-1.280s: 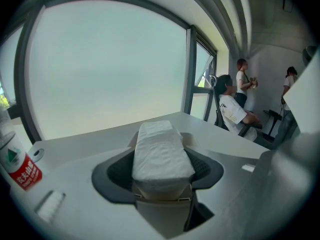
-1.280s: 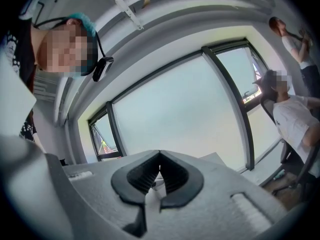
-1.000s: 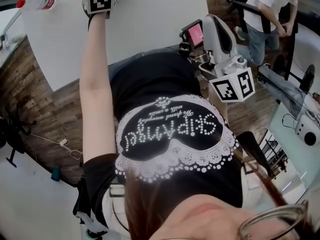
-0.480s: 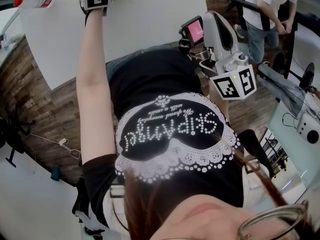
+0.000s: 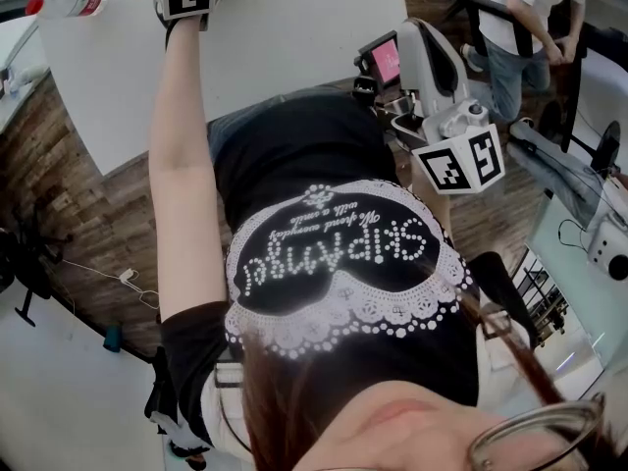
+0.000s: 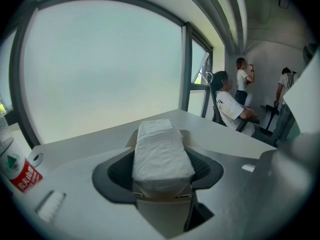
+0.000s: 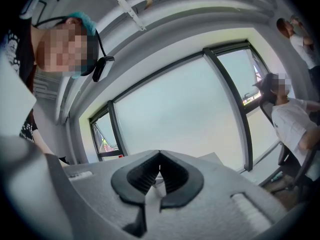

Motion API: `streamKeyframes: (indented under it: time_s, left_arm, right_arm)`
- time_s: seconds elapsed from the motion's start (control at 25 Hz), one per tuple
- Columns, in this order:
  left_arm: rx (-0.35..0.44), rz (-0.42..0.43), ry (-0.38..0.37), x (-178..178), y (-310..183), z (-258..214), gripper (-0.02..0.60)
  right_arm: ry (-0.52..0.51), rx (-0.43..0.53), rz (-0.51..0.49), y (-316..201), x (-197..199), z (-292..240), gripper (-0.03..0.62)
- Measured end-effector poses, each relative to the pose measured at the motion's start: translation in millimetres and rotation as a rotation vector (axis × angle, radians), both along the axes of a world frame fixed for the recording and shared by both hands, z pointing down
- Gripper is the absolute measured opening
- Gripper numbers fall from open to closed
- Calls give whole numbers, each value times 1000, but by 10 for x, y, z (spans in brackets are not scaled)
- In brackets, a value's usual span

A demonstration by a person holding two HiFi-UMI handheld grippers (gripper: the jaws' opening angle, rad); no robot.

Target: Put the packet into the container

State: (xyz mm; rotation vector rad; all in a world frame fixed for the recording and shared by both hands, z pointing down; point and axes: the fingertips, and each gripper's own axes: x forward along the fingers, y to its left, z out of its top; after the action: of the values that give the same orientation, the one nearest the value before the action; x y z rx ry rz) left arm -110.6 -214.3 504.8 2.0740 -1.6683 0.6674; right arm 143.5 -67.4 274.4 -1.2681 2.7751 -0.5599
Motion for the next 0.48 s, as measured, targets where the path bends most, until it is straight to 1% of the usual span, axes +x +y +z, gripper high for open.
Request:
streamKeyframes:
  time_s: [0.48]
  left_arm:
    - [-3, -4, -12, 16, -14, 4, 278]
  right_arm:
    - [3, -13, 16, 16, 39, 32, 3]
